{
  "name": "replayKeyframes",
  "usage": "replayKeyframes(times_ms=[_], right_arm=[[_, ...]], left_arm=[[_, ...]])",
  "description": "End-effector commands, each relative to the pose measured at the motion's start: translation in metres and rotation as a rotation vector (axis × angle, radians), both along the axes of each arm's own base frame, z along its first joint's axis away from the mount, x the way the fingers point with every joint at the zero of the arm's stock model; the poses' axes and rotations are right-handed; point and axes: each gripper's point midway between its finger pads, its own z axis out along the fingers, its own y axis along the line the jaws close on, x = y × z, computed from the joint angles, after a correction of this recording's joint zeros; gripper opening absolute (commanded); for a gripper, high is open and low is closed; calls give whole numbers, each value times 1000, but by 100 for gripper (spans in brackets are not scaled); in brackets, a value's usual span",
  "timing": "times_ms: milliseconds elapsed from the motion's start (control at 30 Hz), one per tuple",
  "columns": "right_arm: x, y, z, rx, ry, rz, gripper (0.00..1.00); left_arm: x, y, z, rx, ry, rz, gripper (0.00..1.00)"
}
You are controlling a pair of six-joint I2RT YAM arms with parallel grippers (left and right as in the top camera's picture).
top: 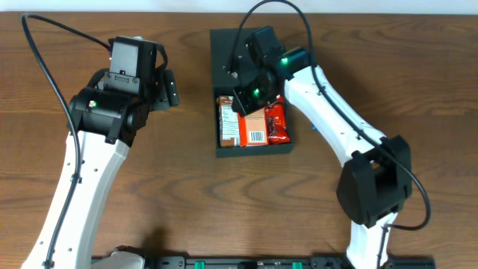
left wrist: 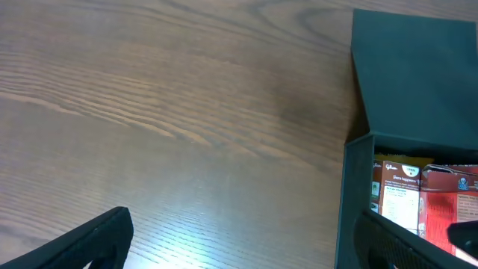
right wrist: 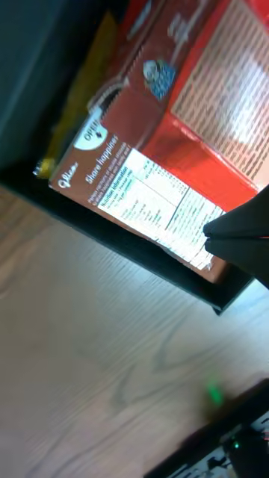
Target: Pack container
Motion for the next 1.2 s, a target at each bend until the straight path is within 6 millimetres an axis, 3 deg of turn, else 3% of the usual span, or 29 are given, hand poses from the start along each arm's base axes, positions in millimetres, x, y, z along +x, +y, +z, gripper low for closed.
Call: replayKeyframes(times_ms=[0, 133, 333, 433, 567, 700, 900, 1167], right_arm=[[-1, -6, -27, -73, 29, 5, 2], [3, -24, -41, -186, 27, -52, 2], [7, -30, -43, -221, 10, -67, 2], [8, -30, -42, -218, 5, -68, 2], [8, -30, -42, -218, 5, -71, 1], [9, -30, -42, -218, 5, -72, 1], [12, -35, -42, -217, 6, -84, 1], [18, -41, -42, -214, 2, -104, 1]], left_arm=[[2, 4, 3, 11, -10, 17, 95], [1, 4, 3, 11, -7, 17, 95], [3, -10, -7, -47, 27, -29, 95], [8, -27, -29, -104, 102, -77, 100], [12, -39, -71, -132, 245, -95, 79], [15, -43, -101, -194, 329, 17, 84], [14, -59, -122, -270, 403, 35, 85], [11, -95, -152, -284, 483, -26, 79]])
